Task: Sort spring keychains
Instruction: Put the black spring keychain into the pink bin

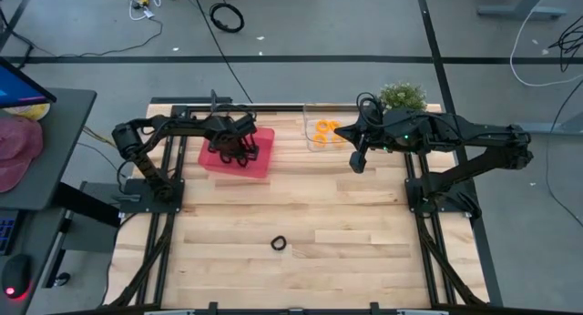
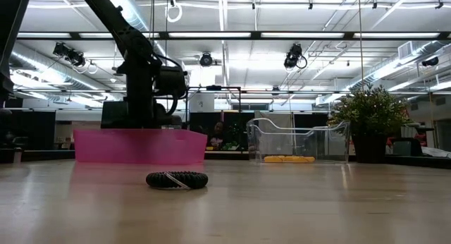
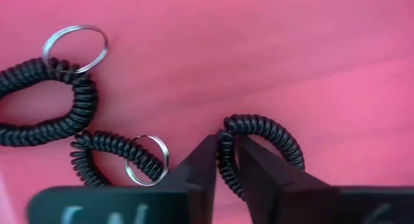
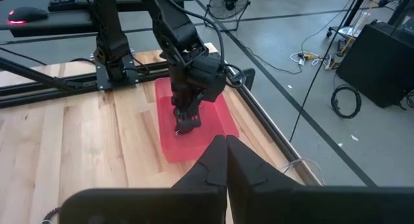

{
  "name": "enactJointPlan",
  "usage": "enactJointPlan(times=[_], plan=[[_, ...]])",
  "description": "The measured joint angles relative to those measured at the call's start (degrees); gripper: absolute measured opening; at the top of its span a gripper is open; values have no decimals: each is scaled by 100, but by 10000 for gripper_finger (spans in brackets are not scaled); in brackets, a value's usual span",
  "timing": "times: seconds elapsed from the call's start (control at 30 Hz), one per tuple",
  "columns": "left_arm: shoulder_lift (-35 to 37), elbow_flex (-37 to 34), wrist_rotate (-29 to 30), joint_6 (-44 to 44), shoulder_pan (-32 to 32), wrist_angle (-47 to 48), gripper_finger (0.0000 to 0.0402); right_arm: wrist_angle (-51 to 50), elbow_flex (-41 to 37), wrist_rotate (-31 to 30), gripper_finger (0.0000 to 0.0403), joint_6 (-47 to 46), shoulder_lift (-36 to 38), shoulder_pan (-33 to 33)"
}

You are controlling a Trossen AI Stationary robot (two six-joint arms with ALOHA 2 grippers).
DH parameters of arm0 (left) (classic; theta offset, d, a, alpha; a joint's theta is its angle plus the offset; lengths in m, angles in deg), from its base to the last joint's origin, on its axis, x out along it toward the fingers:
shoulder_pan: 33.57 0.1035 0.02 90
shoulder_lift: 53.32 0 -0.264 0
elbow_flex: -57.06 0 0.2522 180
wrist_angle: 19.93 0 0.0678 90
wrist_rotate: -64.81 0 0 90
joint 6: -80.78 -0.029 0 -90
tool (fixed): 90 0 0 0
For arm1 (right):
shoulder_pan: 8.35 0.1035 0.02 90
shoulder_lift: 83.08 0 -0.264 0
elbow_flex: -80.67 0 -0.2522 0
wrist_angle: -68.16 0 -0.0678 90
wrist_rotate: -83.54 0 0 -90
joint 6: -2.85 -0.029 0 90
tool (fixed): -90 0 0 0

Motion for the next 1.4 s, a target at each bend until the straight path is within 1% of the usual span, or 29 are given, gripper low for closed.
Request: enactJointPlan(times=[0.17,0.3,0.43,0.57,0.67,0.8,1.0,1.2,1.3,1.37,1.4], plan=[[76,-12,-22,-131,-5,22,129,0,0,-7,0,-8,0,2],[340,-13,80,-176,-9,45,170,0,0,-9,0,-19,0,2],[730,-13,193,-178,-11,72,196,0,0,-7,0,-19,0,0],[1217,-9,206,-180,-26,69,209,0,0,-7,0,-2,0,1],[1657,-4,363,-280,-94,70,210,-2,0,-7,0,-1,0,1],[2350,88,761,-325,-279,102,200,-2,0,-2,0,-8,0,0],[3285,515,1223,-300,-531,268,179,-2,0,-1,0,-19,0,1],[3798,955,2177,-476,-818,604,160,-2,0,1,0,-19,0,1],[3938,984,2135,-915,-828,465,148,-2,0,2,0,-19,0,0],[4036,984,1766,-1315,-830,225,137,-2,0,2,0,-19,0,2],[4081,984,1490,-1542,-840,85,130,-2,0,2,0,-20,0,1]])
